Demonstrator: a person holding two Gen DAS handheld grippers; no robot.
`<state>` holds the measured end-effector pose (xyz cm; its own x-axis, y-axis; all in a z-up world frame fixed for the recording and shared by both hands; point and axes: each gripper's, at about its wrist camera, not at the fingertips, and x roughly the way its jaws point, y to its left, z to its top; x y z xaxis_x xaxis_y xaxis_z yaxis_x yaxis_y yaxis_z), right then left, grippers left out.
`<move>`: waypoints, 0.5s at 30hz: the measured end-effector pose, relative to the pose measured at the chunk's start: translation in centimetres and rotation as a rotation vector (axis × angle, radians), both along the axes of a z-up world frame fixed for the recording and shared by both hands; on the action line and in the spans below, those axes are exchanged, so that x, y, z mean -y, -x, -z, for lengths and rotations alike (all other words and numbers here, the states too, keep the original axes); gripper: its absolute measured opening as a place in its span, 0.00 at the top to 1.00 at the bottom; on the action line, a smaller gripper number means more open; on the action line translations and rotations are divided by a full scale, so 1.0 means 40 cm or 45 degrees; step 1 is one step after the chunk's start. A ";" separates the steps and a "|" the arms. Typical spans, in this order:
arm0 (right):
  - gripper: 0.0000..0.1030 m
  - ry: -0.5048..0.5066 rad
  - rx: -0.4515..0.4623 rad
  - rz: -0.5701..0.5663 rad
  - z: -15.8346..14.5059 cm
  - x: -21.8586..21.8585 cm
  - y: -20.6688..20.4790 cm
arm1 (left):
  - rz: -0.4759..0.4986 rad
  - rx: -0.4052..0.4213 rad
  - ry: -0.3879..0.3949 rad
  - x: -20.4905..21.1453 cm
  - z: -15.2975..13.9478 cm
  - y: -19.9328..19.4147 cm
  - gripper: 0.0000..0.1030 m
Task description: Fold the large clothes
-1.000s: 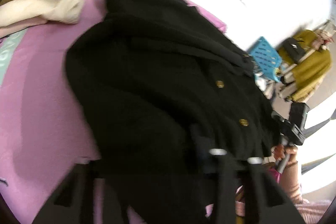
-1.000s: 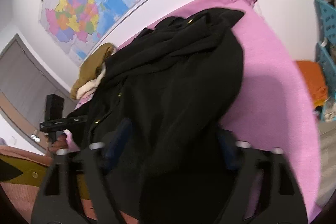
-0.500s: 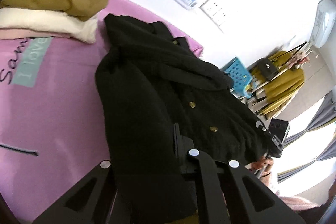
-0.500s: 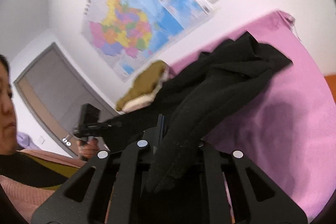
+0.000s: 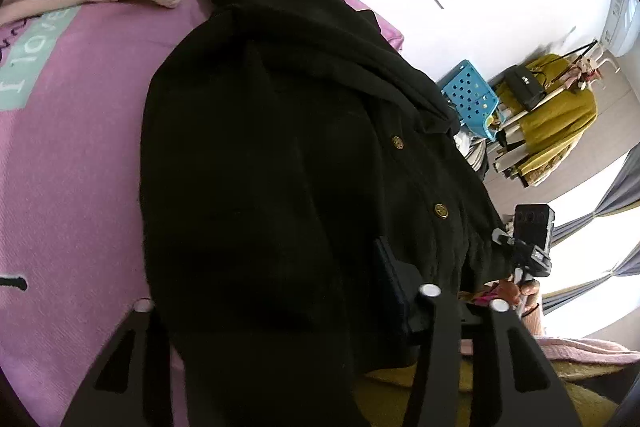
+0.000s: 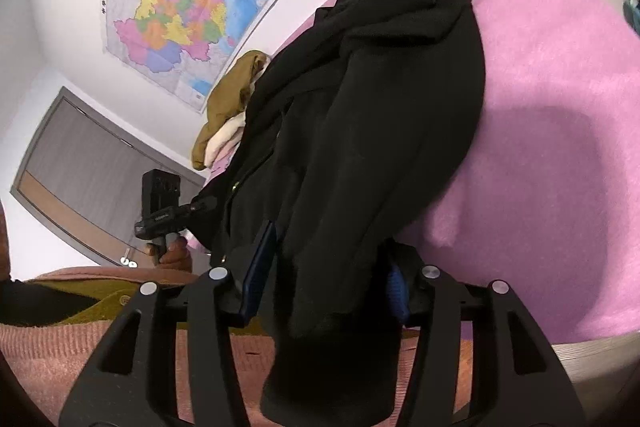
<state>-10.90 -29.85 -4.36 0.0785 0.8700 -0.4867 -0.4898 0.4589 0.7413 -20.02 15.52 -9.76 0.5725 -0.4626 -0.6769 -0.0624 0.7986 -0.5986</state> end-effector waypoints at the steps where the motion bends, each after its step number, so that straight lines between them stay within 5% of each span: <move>1: 0.68 -0.009 0.001 -0.008 -0.003 -0.002 0.003 | -0.003 -0.008 -0.007 0.006 -0.002 -0.006 0.82; 3: 0.77 -0.051 0.019 -0.003 -0.022 -0.004 0.005 | -0.014 -0.009 0.002 -0.001 -0.007 -0.008 0.93; 8: 0.81 -0.180 0.121 0.048 -0.119 0.027 -0.010 | -0.048 0.090 0.138 -0.047 -0.070 -0.008 0.95; 15: 0.81 -0.296 0.169 0.121 -0.231 0.012 -0.110 | -0.045 0.183 0.140 -0.082 -0.184 -0.047 0.95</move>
